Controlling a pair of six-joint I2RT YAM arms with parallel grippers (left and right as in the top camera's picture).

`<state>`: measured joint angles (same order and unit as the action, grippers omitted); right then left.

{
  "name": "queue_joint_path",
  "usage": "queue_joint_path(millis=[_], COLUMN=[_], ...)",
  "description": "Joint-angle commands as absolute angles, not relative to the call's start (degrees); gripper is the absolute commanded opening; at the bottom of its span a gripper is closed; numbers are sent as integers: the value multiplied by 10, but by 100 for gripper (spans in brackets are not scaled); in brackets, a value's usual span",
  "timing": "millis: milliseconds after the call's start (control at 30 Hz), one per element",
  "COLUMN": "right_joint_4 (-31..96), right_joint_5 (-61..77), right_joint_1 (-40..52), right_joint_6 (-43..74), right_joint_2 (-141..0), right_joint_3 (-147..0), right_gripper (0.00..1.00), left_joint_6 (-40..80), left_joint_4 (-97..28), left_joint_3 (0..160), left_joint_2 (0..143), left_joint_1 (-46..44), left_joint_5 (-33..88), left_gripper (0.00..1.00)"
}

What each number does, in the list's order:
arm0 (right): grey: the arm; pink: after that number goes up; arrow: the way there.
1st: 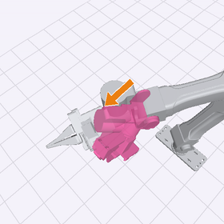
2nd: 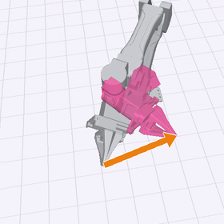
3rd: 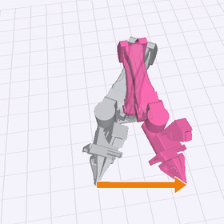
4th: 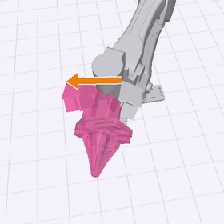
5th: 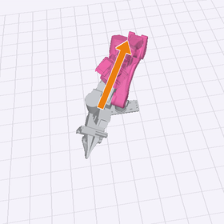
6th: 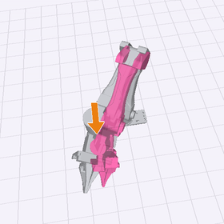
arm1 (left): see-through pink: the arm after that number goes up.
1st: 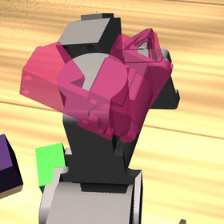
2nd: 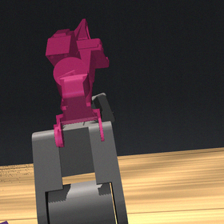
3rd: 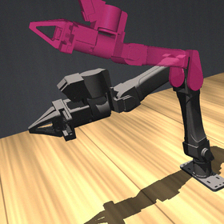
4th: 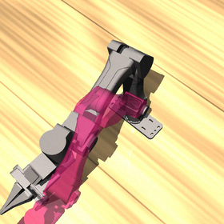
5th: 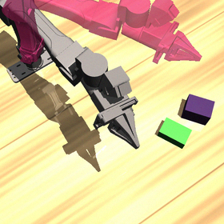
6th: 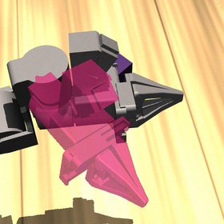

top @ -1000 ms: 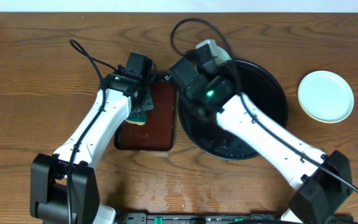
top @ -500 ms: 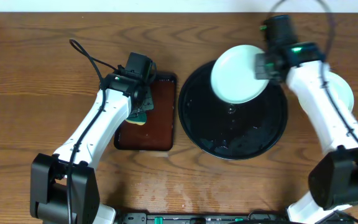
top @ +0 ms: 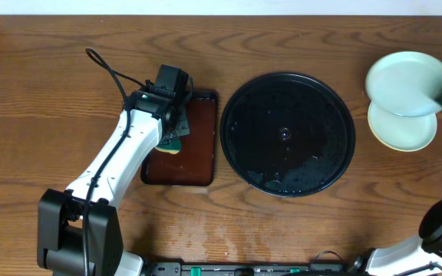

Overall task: Clean dirty plates on tray and stack at the side
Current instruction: 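Carry the plate right and set it onto the plate stack, then release the plate and lower the sponge onto the small tray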

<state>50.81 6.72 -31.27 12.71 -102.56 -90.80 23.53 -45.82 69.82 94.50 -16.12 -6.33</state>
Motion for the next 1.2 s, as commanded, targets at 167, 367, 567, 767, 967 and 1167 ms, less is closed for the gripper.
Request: queue_joint_path(millis=[167, 367, 567, 767, 967, 1167], right_joint_4=[411, 330, 309, 305, 304, 306], right_joint_5=[78, 70, 43, 30, 40, 90], right_joint_1=[-358, -357, -357, -358, -355, -324], right_joint_6=[137, 152, 154, 154, 162, 141], right_joint_2=[-1014, -1014, -1014, -1014, -1014, -1014], right_joint_3=[-790, -714, -688, -688, -688, -688], right_gripper=[1, 1, 1, 14, 25, 34], left_joint_6=[227, 227, 227, 227, 227, 227], left_joint_4=[-457, -458, -457, -438, -401, -335], left_joint_3=[694, 694, 694, 673, 645, 596], left_joint_2=[944, 944, 944, 944, 944, 944], left_joint_1=[-160, -160, -160, -160, -160, -160], left_joint_5=[-66, -66, -66, -66, -66, -66], left_gripper=[8, 8, 8, 8, 8, 8])
